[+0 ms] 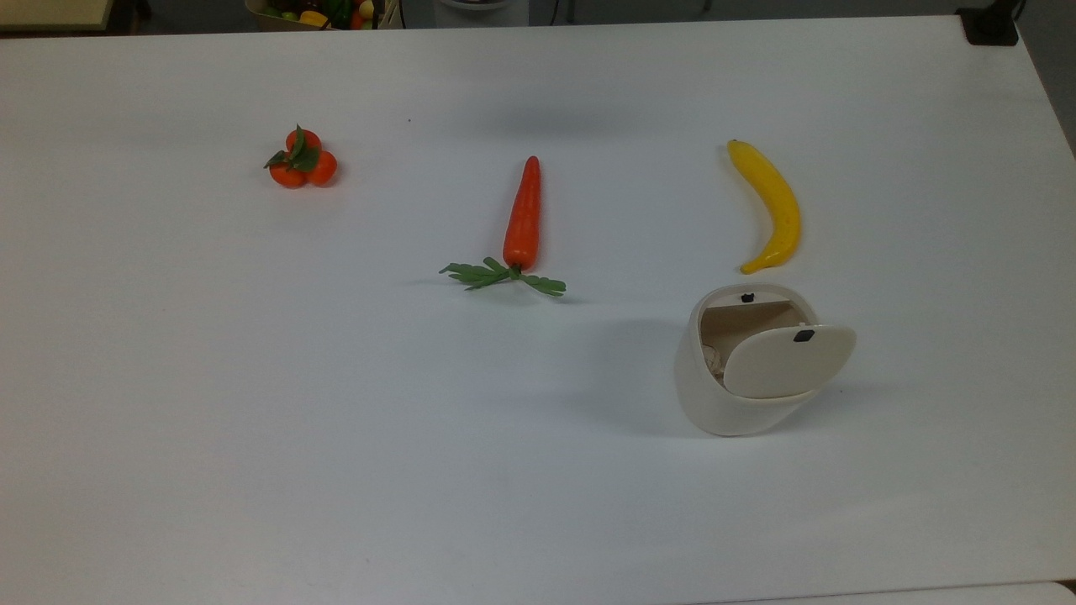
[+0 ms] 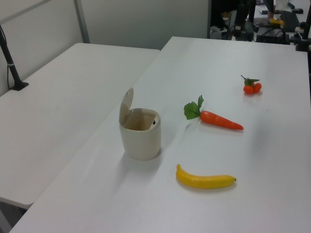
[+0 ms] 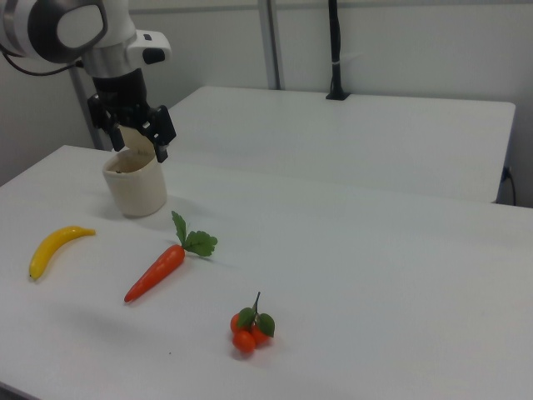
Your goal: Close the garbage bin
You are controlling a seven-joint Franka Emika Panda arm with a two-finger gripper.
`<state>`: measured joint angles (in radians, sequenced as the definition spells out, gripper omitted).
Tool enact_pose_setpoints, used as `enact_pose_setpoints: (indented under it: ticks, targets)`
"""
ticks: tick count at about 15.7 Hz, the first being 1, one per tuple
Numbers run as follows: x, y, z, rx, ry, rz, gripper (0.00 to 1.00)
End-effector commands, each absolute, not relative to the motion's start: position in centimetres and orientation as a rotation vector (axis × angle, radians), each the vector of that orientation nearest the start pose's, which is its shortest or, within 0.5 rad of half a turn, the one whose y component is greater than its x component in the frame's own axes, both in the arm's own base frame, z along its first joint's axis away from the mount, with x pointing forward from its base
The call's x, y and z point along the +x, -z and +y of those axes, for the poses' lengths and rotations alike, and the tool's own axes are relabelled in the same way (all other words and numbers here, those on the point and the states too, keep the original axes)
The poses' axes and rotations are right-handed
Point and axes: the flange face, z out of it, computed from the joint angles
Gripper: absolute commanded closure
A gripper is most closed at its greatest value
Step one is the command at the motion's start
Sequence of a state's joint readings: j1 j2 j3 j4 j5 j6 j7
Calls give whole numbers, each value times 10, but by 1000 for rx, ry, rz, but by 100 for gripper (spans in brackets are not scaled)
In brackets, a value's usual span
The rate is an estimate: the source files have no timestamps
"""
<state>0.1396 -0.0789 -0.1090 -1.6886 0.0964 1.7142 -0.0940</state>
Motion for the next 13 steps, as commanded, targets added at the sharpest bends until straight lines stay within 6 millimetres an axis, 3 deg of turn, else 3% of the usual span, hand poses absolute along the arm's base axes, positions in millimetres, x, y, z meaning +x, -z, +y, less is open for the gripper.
enact_pose_setpoints:
  ticks: [1,9,13]
  targets:
    - [542,-627,25,-3028,173,-210,0]
    - [543,-630,17,-3016,205,-185,1]
    - [544,-630,18,-3014,207,-189,28]
